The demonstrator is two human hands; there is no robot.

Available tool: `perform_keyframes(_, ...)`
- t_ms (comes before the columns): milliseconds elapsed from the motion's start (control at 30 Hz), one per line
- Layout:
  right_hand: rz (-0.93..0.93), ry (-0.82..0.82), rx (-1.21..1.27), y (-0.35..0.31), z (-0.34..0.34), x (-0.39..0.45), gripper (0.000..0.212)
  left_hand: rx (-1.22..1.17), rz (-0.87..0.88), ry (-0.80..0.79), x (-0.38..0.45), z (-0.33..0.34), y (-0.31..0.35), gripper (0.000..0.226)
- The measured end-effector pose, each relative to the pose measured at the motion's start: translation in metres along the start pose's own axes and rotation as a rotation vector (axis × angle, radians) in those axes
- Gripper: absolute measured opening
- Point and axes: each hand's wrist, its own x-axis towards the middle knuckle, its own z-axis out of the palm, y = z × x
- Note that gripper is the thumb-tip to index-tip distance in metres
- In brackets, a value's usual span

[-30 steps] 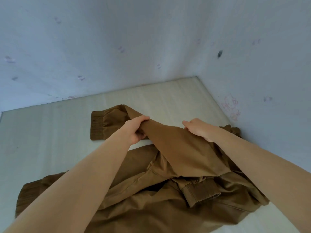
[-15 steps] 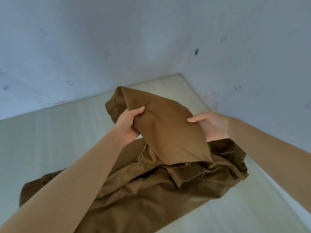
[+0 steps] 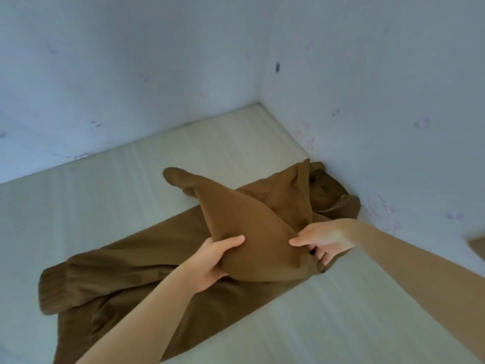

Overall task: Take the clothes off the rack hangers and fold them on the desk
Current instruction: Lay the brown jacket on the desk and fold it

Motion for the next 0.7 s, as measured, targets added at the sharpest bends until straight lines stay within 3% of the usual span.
perform_keyframes(200,-0.019,0.123,-0.345,0.005,0.019,0.013,0.054,0.082,-0.048,0.104,0.007,-0.006,-0.029,0.046)
perform_keyframes(333,-0.045,0.134,-0.421,0.003,0.023,0.016,0.053,0.192,-0.06,0.155,0.009,-0.014,-0.042,0.056)
perform_keyframes(433,-0.07,0.122,-0.315,0.0,0.025,0.015,0.059,0.219,-0.057,0.177,0.008,-0.017,-0.045,0.06)
perform_keyframes(533,-0.126,0.138,-0.165,0.003,0.027,0.019,0.07,0.223,-0.087,0.135,0.005,-0.017,-0.044,0.072)
perform_keyframes(600,-0.136,0.164,-0.229,0.005,0.03,0.024,0.072,0.179,-0.132,0.082,0.001,-0.02,-0.04,0.075)
perform_keyframes(700,-0.131,0.189,-0.472,0.005,0.035,0.033,0.046,0.063,-0.177,-0.008,-0.005,-0.028,-0.022,0.065)
